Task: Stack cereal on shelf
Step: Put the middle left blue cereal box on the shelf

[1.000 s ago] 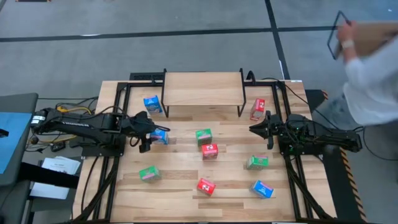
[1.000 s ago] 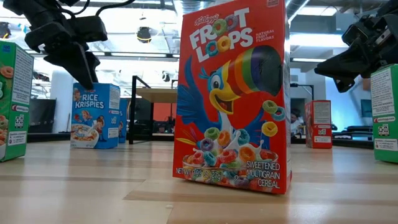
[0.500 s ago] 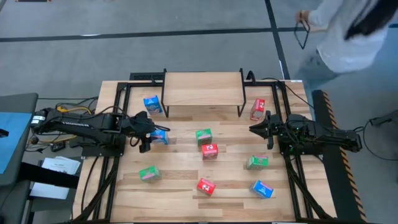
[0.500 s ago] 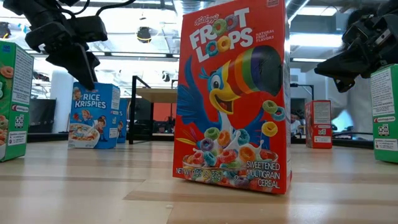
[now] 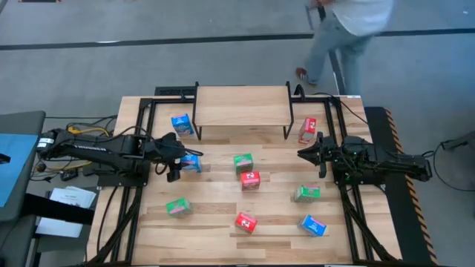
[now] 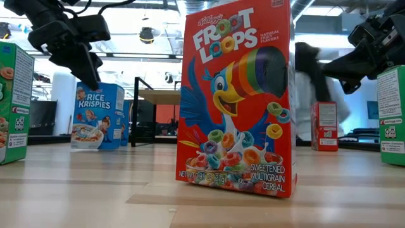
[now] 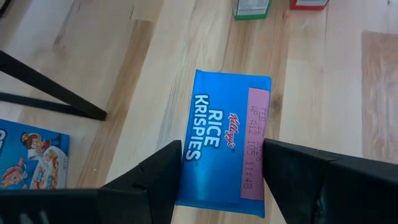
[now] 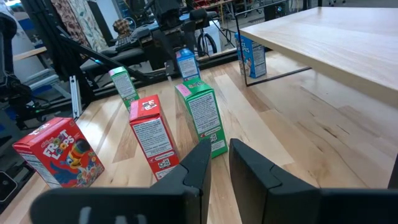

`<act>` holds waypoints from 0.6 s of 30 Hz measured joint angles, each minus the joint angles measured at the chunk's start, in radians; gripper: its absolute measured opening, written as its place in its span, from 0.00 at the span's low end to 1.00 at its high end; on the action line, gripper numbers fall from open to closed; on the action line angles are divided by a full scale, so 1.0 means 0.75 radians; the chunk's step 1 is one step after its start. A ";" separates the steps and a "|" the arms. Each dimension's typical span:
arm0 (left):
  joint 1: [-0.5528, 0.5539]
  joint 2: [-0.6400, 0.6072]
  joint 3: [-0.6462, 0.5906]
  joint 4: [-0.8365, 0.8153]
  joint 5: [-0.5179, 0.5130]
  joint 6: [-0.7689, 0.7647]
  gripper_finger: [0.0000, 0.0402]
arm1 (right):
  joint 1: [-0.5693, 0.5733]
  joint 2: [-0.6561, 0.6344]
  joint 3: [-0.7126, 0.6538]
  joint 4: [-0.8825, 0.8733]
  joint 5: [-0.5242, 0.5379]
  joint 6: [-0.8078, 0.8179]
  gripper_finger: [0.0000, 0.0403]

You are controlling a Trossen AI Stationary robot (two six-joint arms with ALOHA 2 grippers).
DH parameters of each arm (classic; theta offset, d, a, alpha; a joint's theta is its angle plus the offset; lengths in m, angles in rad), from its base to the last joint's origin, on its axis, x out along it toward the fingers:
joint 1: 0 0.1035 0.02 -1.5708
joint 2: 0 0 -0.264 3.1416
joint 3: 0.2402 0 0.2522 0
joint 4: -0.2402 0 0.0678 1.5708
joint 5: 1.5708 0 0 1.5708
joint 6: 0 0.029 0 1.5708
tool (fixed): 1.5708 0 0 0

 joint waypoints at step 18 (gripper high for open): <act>0.000 -0.002 0.000 0.083 0.004 -0.053 0.49 | 0.000 0.000 0.000 0.000 0.000 0.000 0.20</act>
